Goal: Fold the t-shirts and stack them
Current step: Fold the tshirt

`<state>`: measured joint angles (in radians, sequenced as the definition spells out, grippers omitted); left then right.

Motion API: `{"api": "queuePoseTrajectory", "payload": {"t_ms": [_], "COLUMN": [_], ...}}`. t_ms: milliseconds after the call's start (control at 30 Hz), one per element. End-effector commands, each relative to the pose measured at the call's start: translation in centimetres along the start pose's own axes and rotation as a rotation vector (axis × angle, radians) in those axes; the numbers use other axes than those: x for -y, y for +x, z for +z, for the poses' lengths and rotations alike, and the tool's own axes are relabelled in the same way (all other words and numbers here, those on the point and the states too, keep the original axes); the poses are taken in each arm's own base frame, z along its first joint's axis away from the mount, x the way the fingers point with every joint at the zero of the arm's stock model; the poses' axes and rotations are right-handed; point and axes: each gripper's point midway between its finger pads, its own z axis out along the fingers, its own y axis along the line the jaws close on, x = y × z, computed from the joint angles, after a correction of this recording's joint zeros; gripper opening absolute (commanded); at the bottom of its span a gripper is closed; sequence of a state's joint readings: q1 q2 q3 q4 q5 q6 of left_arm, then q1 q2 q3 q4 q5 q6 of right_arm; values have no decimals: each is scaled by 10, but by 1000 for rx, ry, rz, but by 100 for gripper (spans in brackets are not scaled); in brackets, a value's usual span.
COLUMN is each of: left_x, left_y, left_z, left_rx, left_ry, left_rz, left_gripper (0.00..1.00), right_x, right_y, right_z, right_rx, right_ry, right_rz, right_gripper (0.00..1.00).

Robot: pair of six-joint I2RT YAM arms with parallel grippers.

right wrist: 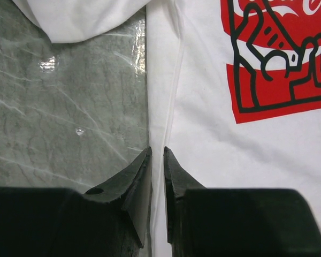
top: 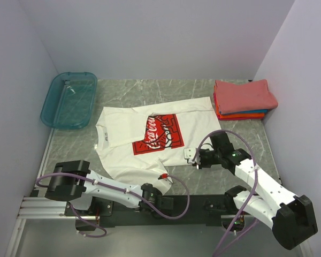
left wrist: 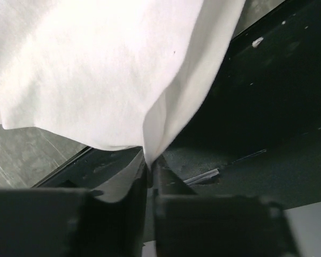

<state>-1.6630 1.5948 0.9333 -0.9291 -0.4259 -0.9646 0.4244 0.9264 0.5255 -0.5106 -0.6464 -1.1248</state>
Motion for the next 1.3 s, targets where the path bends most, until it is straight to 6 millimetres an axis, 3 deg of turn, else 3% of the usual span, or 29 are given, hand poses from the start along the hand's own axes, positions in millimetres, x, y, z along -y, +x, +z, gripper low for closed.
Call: {"api": "queuePoseTrajectory", "payload": {"t_ms": [0,33,233,267,367,500,633,833,1033,1267], "left_x": [4,2,-1,-2,-7,-19,-37,-59,-75,-76], "left_y": [-14,-16,-29,-29,-39,-47,-64,-85,-98,-100], "left_z": [-11,-13,-33,-34,-48,-57,-71,-92,-105,-105], "left_rx": [43,51,111,118,170,221,301,394,458,467], "left_ry": [-2,-9,50,60,124,191,253,318,346,366], "left_rz": [-4,-4,-6,-9,-63,-137,-229,-330,-382,-385], "left_gripper": [8,1,1,1,1,0,1,1,0,1], "right_x": [12,12,20,28,27,29,21,17,20,12], "right_y": [-13,-11,4,12,34,85,120,155,169,176], "right_z": [-8,-9,-27,-38,-57,-88,-96,-101,-100,-96], "right_rx": [29,22,-37,-54,-109,-247,-282,-334,-360,-369], "right_ry": [22,27,61,95,94,100,28,-24,-45,-94], "right_rz": [-27,-23,-1,22,22,90,211,278,305,335], "right_gripper": [22,21,20,21,23,29,33,37,37,37]}}
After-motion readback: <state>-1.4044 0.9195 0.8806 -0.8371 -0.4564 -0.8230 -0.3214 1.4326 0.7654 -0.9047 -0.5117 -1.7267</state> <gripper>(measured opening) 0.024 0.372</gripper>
